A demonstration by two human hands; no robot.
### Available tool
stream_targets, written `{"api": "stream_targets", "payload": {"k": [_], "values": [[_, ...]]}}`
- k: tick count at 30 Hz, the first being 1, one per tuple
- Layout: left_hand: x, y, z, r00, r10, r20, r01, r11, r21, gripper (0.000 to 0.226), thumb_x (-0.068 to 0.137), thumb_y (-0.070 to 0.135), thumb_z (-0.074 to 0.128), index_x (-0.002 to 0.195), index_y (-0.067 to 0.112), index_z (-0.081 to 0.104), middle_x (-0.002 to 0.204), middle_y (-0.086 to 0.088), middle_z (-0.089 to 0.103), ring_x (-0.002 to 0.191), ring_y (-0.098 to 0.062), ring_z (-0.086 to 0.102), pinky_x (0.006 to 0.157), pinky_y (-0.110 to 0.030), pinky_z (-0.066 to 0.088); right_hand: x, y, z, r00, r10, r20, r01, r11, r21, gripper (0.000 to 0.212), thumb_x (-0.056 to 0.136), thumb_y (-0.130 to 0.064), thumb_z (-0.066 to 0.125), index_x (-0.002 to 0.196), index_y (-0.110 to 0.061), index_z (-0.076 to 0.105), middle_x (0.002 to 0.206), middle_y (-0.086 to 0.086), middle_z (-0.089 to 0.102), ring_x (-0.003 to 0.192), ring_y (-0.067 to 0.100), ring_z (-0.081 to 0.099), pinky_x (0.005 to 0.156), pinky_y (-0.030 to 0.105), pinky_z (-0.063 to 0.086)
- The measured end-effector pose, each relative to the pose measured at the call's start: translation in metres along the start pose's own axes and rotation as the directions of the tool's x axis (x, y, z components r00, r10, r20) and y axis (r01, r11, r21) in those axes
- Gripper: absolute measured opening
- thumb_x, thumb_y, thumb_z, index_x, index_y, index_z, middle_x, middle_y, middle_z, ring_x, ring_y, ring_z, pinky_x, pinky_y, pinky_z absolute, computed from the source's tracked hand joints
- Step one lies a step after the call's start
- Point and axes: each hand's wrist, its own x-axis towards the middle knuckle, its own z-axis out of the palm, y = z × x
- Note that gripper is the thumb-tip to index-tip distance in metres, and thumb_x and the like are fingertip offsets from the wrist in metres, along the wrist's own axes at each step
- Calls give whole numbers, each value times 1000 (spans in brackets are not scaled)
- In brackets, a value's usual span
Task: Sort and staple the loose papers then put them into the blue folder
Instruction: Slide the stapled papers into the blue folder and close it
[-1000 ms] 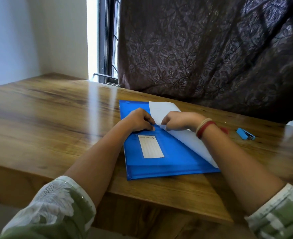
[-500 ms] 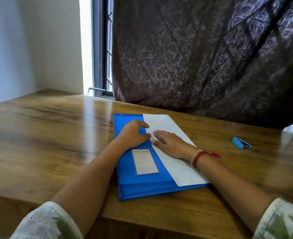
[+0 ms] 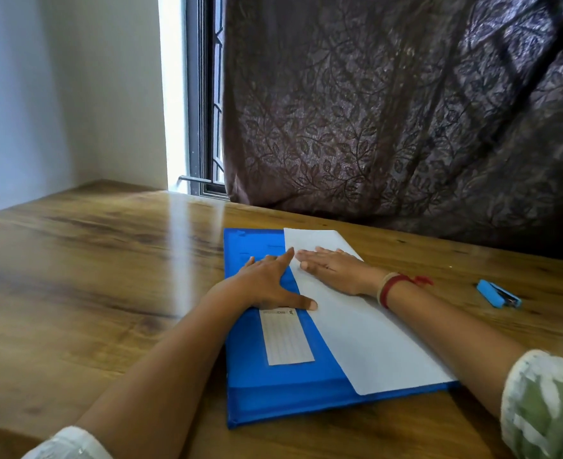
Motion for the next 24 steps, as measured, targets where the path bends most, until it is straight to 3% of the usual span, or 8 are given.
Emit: {"api": "stream_targets", "payload": {"k": [6, 11, 16, 18, 21, 24], "values": [[-2, 4, -5, 998, -5, 59, 2, 999, 49, 105, 81, 65, 60, 156, 27, -2, 162, -3, 11, 149, -28, 7, 119, -45, 7, 40, 2, -2, 993, 108, -41, -108, 994, -19, 54, 101, -54, 14, 153, -39, 13, 161, -16, 8, 149, 15, 4, 119, 48, -1], [0, 1, -3, 997, 3, 77, -7, 998, 57, 95, 78, 69, 60, 154, 39, 11, 163, 1, 8, 149, -30, 3, 119, -48, 6, 60, -6, 2, 952, 292, -96, -295, 955, -19, 60, 99, -60, 14, 153, -35, 14, 163, -4, 6, 150, 21, 5, 118, 54, 0], [1, -5, -4, 994, -10, 104, 7, 999, 32, 85, 78, 69, 60, 151, 44, 23, 162, 5, 9, 150, -30, -1, 119, -48, 2, 45, -8, 5, 946, 307, -105, -309, 951, -1, 66, 96, -64, 17, 154, -32, 12, 163, 1, 4, 150, 25, 3, 118, 53, 1], [6, -7, -3, 996, 2, 89, -7, 998, 63, 71, 89, 66, 48, 152, 41, 24, 162, 2, 11, 150, -26, 3, 119, -48, -2, 27, -11, 8, 954, 284, -95, -285, 958, 8, 67, 97, -63, 18, 155, -30, 10, 163, 2, 2, 150, 24, 2, 119, 51, 1], [11, -9, -2, 996, 10, 86, -17, 996, 84, 55, 102, 52, 12, 154, 34, 20, 163, -2, 9, 151, -21, 5, 120, -50, -7, -9, -17, 15, 960, 267, -86, -265, 964, 30, 66, 99, -60, 13, 155, -26, 8, 163, 1, 1, 150, 20, 0, 120, 46, -1], [12, -9, -1, 998, 9, 68, -16, 993, 114, 53, 104, 47, 8, 154, 36, 21, 163, -3, 10, 150, -22, 6, 118, -54, -9, -50, -27, 19, 975, 213, -57, -214, 976, -22, 72, 96, -65, 14, 156, -26, 5, 163, -1, -2, 150, 18, -2, 120, 45, -1]]}}
